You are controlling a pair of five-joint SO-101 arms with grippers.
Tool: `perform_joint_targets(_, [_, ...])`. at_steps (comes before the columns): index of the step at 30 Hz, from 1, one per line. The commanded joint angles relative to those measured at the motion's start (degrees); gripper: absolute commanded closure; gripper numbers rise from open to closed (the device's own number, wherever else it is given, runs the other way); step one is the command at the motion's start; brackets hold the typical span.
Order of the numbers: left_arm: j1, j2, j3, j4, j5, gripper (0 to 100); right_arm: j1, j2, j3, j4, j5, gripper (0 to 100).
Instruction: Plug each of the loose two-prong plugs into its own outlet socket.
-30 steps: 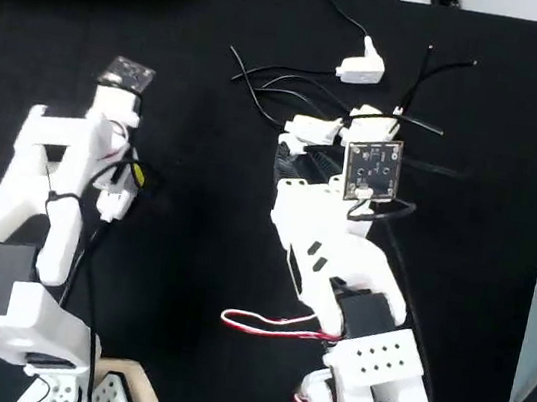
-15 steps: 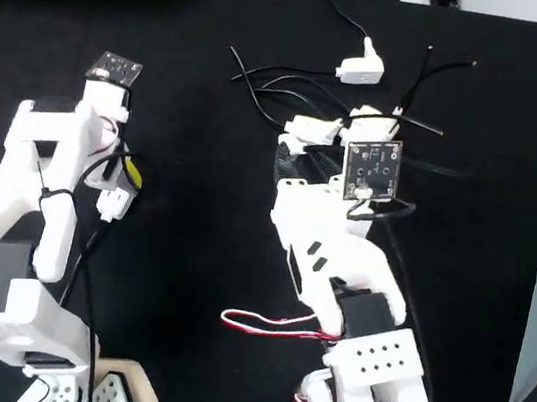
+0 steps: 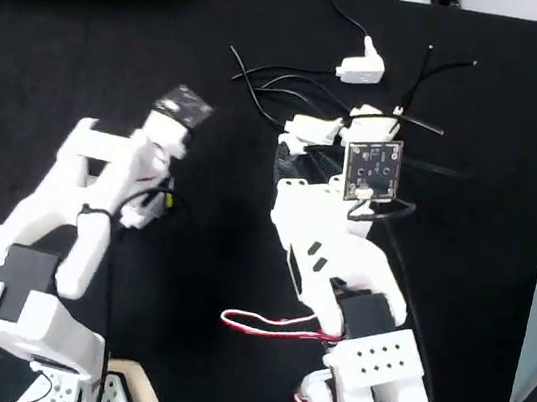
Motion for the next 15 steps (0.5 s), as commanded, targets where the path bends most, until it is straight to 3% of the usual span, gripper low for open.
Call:
perform_joint_targets(1, [5.76,-2.64,0.4,3.25,-0.35,83,-0.18,-0.92,-0.48,-1.23,-0.44,98.7])
perform_joint_targets(4, [6.02,-5.54,0.04,6.68,-0.09,79,-2.37,-0.92,-0.4,-0.7,-0.35,98.7])
perform_joint_targets(7, [5.58,-9.85,0.66,8.09,3.6,74,-6.42,-0.92,-0.22,1.41,4.31,98.7])
perform_joint_targets(15, [3.38,-26.46,9.01,7.65,5.8,74,-14.07,3.82,-2.42,7.21,10.11,98.7])
